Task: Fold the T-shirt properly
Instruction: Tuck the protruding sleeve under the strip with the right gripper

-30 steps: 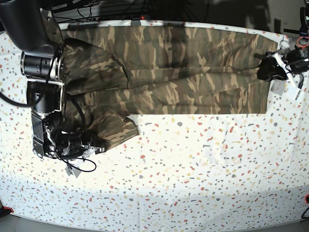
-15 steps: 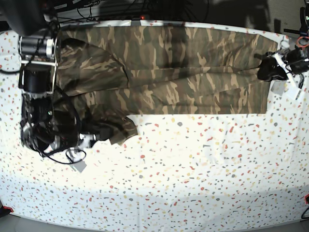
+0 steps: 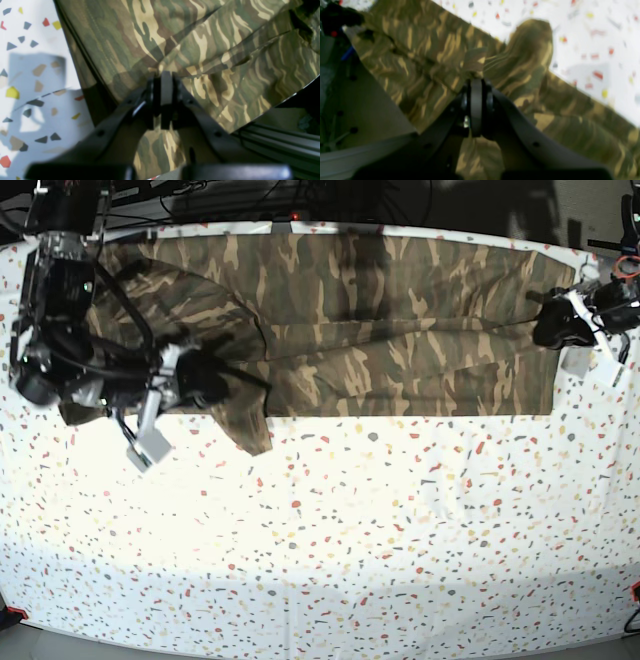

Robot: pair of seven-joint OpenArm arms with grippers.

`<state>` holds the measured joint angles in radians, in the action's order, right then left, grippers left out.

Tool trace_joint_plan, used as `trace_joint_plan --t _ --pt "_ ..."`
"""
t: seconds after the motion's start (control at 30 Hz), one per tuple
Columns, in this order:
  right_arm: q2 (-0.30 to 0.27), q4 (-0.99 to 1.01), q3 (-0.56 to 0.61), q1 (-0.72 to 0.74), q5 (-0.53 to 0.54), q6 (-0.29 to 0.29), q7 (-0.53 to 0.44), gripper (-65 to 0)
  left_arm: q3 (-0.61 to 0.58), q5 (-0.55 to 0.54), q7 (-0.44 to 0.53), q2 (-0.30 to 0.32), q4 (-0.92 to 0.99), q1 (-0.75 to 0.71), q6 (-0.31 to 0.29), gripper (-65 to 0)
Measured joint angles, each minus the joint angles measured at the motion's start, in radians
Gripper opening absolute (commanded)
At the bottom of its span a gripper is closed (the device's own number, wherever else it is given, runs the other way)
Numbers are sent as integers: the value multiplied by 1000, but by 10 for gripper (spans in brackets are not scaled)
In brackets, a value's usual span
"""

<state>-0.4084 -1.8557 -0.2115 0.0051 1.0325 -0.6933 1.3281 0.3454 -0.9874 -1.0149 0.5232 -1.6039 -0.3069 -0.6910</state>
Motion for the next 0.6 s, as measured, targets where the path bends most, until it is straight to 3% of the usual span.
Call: trace_joint_plan --t 0.3,0.6 --pt "-1 -216 -238 -318 100 0 1 -650 0 0 -3 0 0 1 0 -650" --pt "2 -293 -426 -525 107 0 0 -650 0 0 -11 0 0 2 0 -650"
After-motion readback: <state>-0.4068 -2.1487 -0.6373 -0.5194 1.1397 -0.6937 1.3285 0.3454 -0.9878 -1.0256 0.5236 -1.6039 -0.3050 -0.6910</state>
